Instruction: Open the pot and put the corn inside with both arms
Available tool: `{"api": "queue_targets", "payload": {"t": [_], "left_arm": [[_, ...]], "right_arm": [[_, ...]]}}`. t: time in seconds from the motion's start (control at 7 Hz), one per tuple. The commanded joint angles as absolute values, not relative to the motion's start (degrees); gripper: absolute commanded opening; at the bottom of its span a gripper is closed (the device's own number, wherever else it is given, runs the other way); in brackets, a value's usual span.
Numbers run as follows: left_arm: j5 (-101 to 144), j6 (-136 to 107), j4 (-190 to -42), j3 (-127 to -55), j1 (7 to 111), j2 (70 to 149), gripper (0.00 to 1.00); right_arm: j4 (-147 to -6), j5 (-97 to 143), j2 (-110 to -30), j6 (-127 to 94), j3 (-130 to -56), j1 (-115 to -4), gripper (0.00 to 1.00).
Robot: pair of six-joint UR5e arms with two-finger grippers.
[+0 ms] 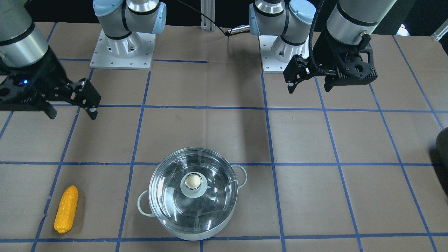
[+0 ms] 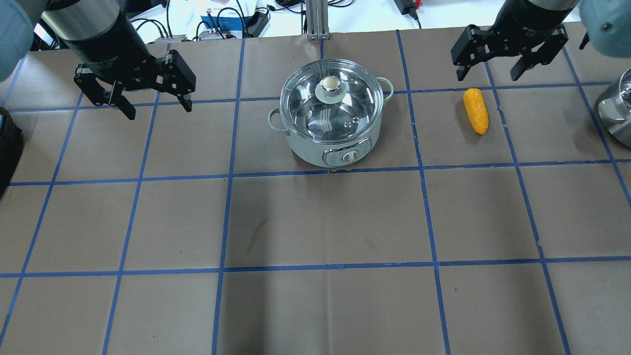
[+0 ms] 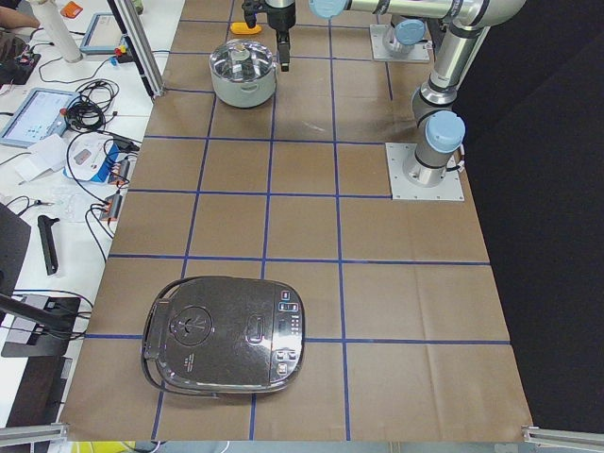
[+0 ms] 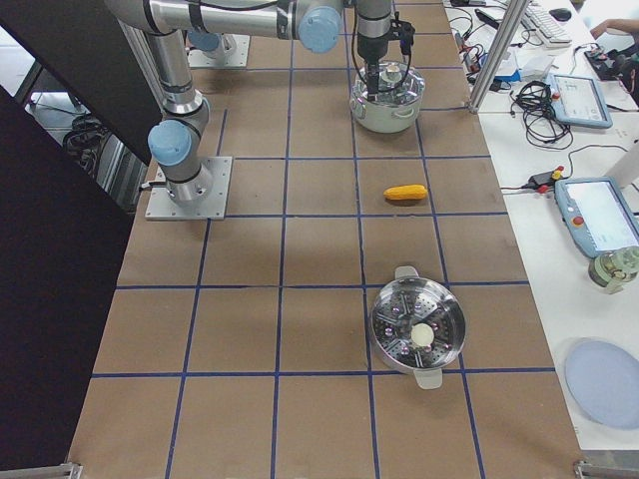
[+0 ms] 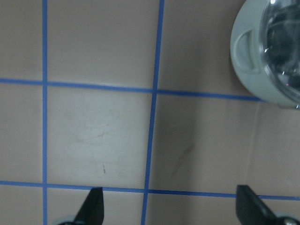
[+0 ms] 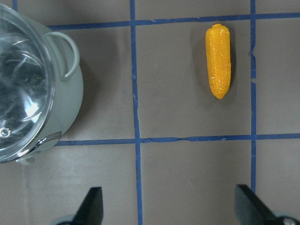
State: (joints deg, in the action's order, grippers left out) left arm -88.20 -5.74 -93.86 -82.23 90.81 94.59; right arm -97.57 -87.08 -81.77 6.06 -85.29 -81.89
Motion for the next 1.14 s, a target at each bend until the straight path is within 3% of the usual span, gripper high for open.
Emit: {"api": "queue_targets", "payload": {"t": [0.0,0.43,0.86,1.0], "left_arm": [[-88.24,-12.88,-85.48,-75.1,100.06,106.28,1.0],[-87.1,-23.96,-72.13,-68.03,106.59,121.6,1.0],[-84.11,-30.76,-64.51,-67.85,109.41,125.86,1.0],[-84.11,-30.76,-64.6,-68.2,109.6,126.12,1.0]], "right_arm": [[-103.24,-87.01,-72.64,12.43,-84.46,-76.06,0.97],[-123.07,-87.1,-57.35,19.22,-87.86,-74.28,0.92],[-131.54,-86.4,-53.1,19.07,-88.68,-73.65,0.85],[-131.4,-86.22,-53.17,18.81,-88.59,-73.65,0.66]]}}
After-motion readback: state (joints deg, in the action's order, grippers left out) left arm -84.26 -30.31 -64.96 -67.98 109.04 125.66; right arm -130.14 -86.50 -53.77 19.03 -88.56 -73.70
